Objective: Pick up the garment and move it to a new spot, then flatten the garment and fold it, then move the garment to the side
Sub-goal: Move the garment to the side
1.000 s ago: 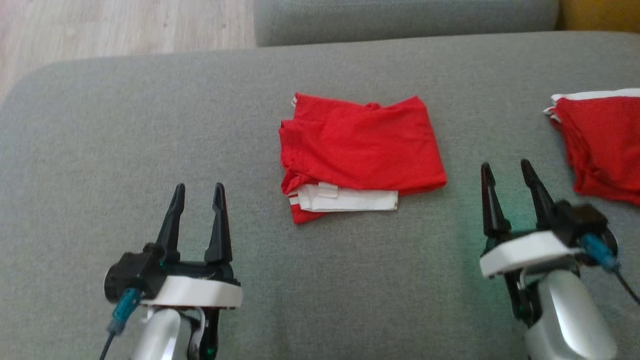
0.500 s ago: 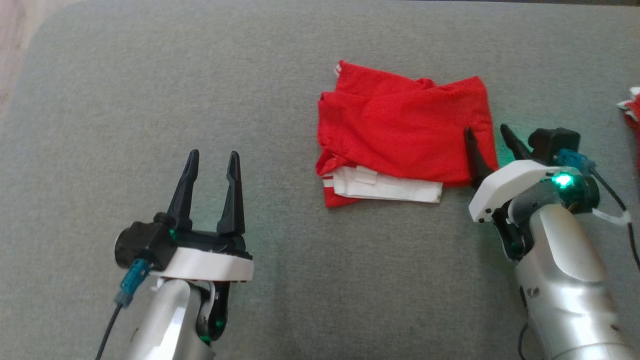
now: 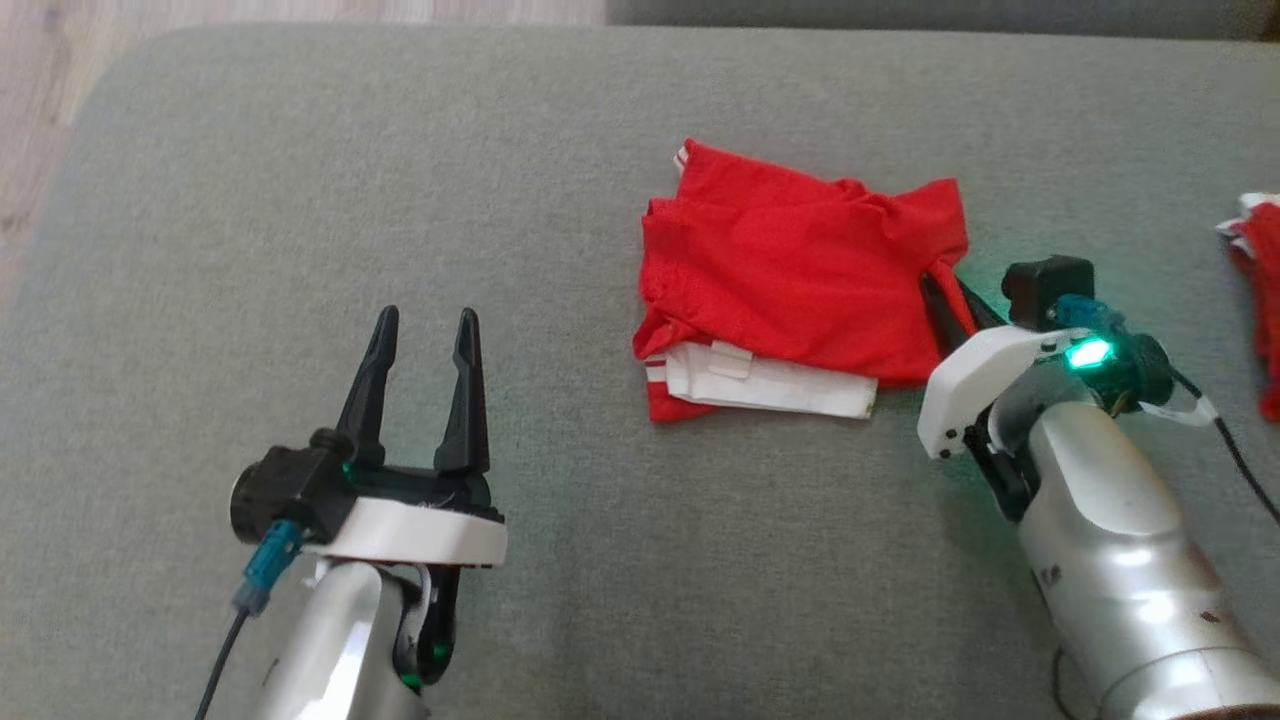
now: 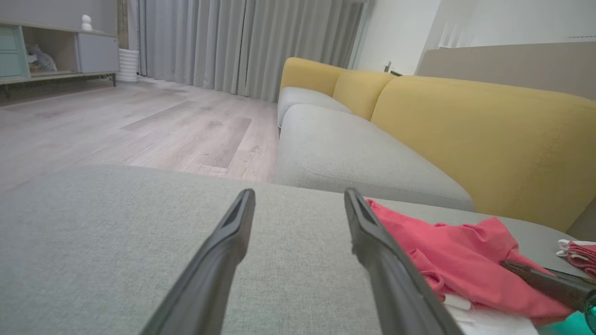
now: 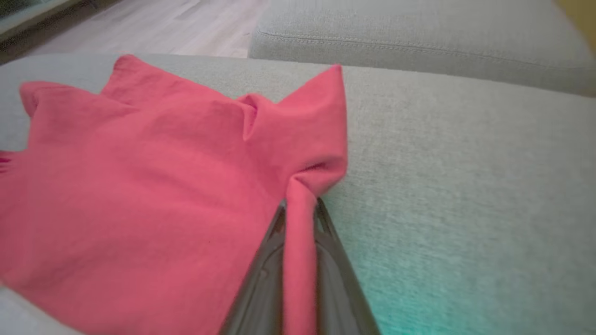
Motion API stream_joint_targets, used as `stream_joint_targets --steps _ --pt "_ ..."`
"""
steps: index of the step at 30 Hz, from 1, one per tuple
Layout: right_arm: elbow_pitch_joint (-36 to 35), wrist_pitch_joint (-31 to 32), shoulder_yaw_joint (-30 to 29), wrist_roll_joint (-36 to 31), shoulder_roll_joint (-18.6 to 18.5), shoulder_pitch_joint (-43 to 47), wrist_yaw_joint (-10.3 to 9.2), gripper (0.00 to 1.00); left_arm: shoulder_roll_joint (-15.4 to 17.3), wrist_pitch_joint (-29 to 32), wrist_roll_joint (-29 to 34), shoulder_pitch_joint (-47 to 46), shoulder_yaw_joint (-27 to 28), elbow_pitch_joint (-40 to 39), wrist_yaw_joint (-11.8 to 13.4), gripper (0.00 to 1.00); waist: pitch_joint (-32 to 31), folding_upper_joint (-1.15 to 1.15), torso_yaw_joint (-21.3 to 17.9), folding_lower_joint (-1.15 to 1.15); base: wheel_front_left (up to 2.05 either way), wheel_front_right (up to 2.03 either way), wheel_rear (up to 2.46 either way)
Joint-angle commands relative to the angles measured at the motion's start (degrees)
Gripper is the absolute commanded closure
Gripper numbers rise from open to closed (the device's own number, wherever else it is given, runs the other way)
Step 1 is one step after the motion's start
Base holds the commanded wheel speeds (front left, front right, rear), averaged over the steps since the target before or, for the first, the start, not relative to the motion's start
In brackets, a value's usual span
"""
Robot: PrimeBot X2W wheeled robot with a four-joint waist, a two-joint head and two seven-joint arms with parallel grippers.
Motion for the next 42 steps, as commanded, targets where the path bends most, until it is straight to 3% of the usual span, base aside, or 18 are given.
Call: stream_joint_targets --steps 1,6,12,18,25,32,42 --pt "-1.5 -1.6 1.8 -1.1 -0.7 -0.7 -0.04 1.0 0.4 -0.3 -0.2 -0.9 1.8 -1.6 0.1 0.0 -1.2 0.0 -1.1 0.0 0.0 0.0 0.0" --pt "-3.5 -4.1 4.0 -2.4 -4.9 0.1 -0.04 1.0 0.4 -0.3 -0.1 0.2 1.8 -1.7 0.1 0.0 -3.7 0.0 -3.7 0.0 0.0 0.0 0.0" --pt "-8.8 -1.7 7.2 -2.3 -11.5 1.5 -0.04 1.0 0.4 -0.3 -0.3 1.3 1.7 -2.5 0.5 0.0 -4.4 0.0 -7.0 0.0 0.0 0.0 0.0" --pt "-16.2 3.1 9.4 -0.8 -20.9 1.3 -0.04 1.0 0.4 -0.3 0.3 0.6 1.8 -3.1 0.5 0.0 -2.0 0.0 -9.3 0.0 0.0 0.0 0.0" --pt "-20.7 8.3 6.1 -0.5 -31.5 1.5 -0.04 1.0 0.4 -0.3 1.2 -1.3 2.2 -3.1 -0.4 0.0 1.9 0.0 -10.1 0.0 0.0 0.0 0.0" --pt "-20.6 11.3 0.2 -2.3 -35.8 1.1 -0.04 1.0 0.4 -0.3 1.8 -3.0 2.7 -2.8 -1.2 0.0 4.9 0.0 -10.1 0.0 0.0 0.0 0.0" --pt "-18.3 13.0 -6.6 -5.6 -34.3 2.1 -0.04 1.0 0.4 -0.3 2.1 -4.0 3.3 -2.4 -1.9 0.0 6.2 0.0 -10.2 0.0 0.0 0.0 0.0"
